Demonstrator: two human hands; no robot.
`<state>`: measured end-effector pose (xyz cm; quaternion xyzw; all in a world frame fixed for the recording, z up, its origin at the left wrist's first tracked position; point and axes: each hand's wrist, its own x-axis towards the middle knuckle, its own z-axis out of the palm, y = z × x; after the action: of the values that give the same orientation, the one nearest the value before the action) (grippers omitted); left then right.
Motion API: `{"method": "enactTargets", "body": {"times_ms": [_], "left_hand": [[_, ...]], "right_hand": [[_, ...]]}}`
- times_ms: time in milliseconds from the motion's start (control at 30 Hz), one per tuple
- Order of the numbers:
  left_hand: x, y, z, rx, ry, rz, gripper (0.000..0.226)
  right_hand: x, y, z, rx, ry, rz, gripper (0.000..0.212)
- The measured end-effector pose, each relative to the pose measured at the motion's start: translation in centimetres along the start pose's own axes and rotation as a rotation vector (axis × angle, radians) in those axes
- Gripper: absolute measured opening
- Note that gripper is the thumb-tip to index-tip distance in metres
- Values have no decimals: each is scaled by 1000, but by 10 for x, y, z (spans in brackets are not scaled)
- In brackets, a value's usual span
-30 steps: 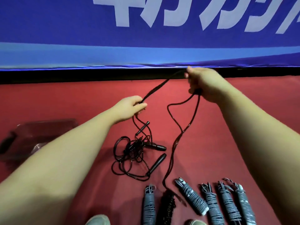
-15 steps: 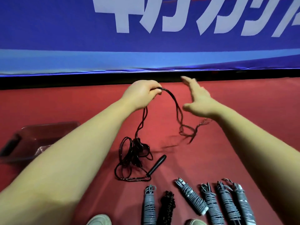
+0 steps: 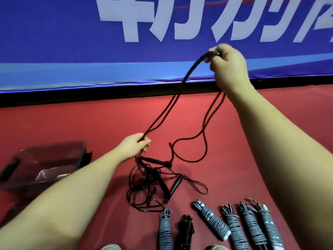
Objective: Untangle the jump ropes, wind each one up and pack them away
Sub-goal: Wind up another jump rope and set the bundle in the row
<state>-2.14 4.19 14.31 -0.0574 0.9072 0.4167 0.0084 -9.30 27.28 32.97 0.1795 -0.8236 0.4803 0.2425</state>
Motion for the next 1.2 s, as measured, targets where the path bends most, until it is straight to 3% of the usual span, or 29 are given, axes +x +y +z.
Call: {"method": "enactTargets", "body": {"times_ms": [100,167,200,300,367,400,467,500,567,633,767,833,900,967,1100,1167,1200], "left_hand": [[5,8,-10,-214,132,-42,27],[11,29,-14,-149,205,2,29],[14,41,-16,-80,217,45,30],[17,78,-19,179,150,148,26],[14,95,-19,303,107,216,24],[12,101,-19,336,99,249,24],[8,108,-22,363,102,286,24],[6,108,-25,374,103,291,24],[4,97,-29,391,115,279,21],[2,74,-28,327,145,241,12],[-6,33,-16,178,178,264,13],[-4,28,-14,212,186,268,12],[0,25,-17,262,176,259,13],[3,22,-18,348,143,249,16],[4,14,-11,432,125,255,17],[5,14,-7,471,142,236,19],[5,15,-7,475,152,208,22]], "right_hand": [[-13,52,-2,-438,-34,262,24],[-31,75,5,-734,-293,359,47],[-38,79,11,-806,-436,286,63],[-55,70,39,-616,-718,2,93],[-61,63,57,-346,-817,17,92],[-63,62,63,-229,-850,53,82],[-69,61,71,-46,-893,111,36],[-71,59,72,80,-892,167,10],[-71,51,68,347,-810,284,22],[-61,44,60,450,-723,275,27],[-49,23,45,367,-713,81,25],[-46,24,43,218,-585,14,28],[-40,34,38,-89,-409,-76,30],[-34,45,31,-120,-310,-4,33],[-28,49,28,460,-147,360,35],[-26,56,34,357,-131,356,34],[-27,64,38,178,-155,333,29]]}}
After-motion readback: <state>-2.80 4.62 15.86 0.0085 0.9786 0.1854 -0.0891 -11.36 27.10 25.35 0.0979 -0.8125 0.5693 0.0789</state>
